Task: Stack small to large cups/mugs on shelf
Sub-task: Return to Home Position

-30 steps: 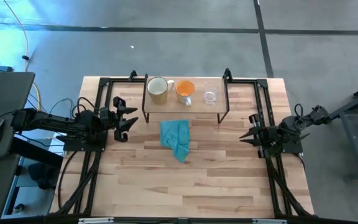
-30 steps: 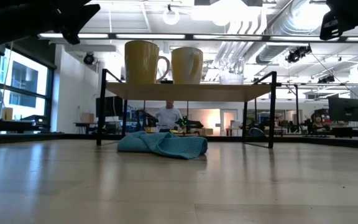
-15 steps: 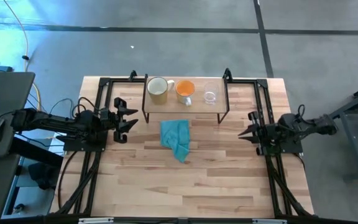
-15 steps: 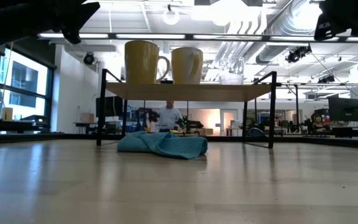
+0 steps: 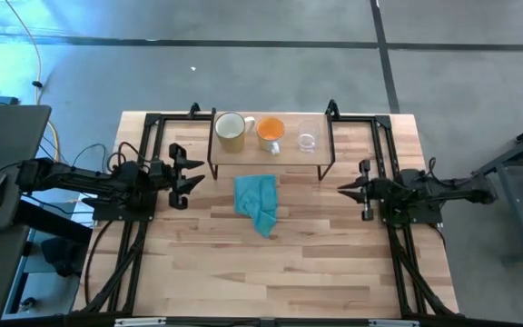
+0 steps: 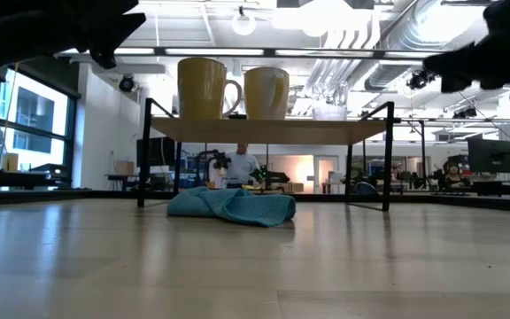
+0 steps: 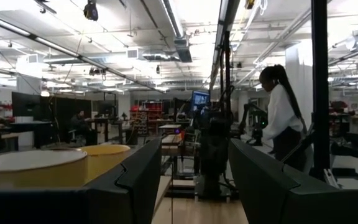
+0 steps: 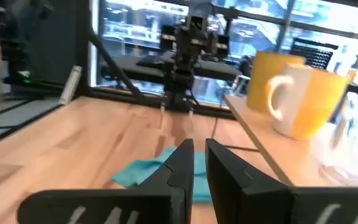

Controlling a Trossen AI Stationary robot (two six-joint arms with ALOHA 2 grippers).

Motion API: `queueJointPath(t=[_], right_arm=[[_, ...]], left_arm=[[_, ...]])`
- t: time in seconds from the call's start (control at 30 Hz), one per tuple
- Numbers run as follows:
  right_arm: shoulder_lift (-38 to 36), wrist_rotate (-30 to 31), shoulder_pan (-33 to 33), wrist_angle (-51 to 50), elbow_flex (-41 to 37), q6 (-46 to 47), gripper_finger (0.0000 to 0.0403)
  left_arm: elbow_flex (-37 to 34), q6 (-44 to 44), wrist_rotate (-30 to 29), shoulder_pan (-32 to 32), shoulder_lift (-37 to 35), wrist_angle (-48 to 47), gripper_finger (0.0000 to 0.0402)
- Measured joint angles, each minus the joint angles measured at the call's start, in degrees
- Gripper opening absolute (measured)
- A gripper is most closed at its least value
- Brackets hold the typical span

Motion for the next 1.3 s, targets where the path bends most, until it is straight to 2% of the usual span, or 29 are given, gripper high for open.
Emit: queueJointPath(t=[0.1, 0.47, 0.67, 0.8, 1.0, 1.17, 1.3], right_arm=[[0.0, 0.4, -0.8, 3.7, -3.0, 0.1, 0.0032], [0.0, -1.8, -1.5, 9.0, -2.9, -3.5, 0.0032], [0.0, -6.5, -1.5, 8.9, -2.9, -2.8, 0.0032], [0.0, -4.6, -1.5, 7.4, -2.9, -2.4, 0.0032], [0.0, -1.6, -1.5, 3.4, -2.9, -0.6, 0.0032], [0.0, 0.5, -1.5, 1.9, -2.9, -0.1, 0.0032], [0.0, 0.5, -1.5, 1.9, -2.9, -0.3, 0.0032]], left_arm=[[0.0, 0.0, -0.3, 0.0, 0.0, -0.3, 0.0177], [0.0, 0.0, -0.3, 0.0, 0.0, -1.5, 0.0177], [0.0, 0.0, 0.8, 0.0, 0.0, -1.7, 0.0177], [0.0, -0.5, 2.4, 0.0, 0.0, -3.0, 0.0177], [0.0, -1.4, 2.4, 0.0, 0.0, -7.8, 0.0177], [0.0, -1.5, 2.1, 0.0, 0.0, -8.1, 0.0177], [0.0, -0.2, -4.0, 0.0, 0.0, -5.9, 0.0177]])
